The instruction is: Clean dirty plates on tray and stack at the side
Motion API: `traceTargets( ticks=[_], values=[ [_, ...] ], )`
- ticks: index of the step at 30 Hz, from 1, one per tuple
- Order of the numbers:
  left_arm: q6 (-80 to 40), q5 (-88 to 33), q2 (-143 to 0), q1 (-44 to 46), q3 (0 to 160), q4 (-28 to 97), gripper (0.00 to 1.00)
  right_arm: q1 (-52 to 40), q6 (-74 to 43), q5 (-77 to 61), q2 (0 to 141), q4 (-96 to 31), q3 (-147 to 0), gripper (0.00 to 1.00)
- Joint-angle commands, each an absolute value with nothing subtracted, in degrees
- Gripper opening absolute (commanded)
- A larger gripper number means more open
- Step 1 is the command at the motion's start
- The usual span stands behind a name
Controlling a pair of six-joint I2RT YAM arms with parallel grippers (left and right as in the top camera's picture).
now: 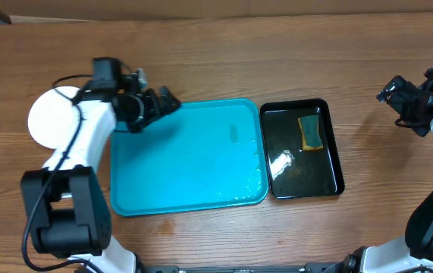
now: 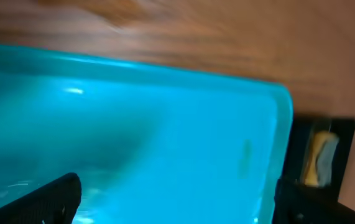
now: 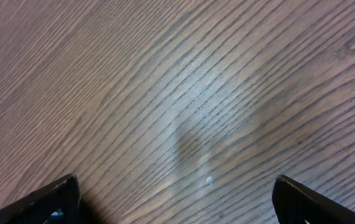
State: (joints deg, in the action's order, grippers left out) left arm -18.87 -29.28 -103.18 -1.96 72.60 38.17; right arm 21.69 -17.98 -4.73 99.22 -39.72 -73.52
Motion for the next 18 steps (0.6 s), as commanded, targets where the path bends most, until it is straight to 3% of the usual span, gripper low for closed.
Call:
traceTargets(
  ticks=[1, 9, 18],
  values=[
    [-18.0, -27.42, -102.0, 2.52, 72.58, 38.87, 1.0, 21.61, -18.24, -5.23, 97.82, -39.46, -74.7, 1.0],
    [-18.0, -26.46, -102.0, 9.74, 72.58, 40.45, 1.0, 21.61, -18.24, -5.26, 97.82, -39.46, -74.7, 1.0],
    [-18.0, -26.37, -102.0, 11.68, 72.58, 40.45, 1.0, 21.61, -18.24, -5.23, 97.82, -39.46, -74.7, 1.0]
  ],
)
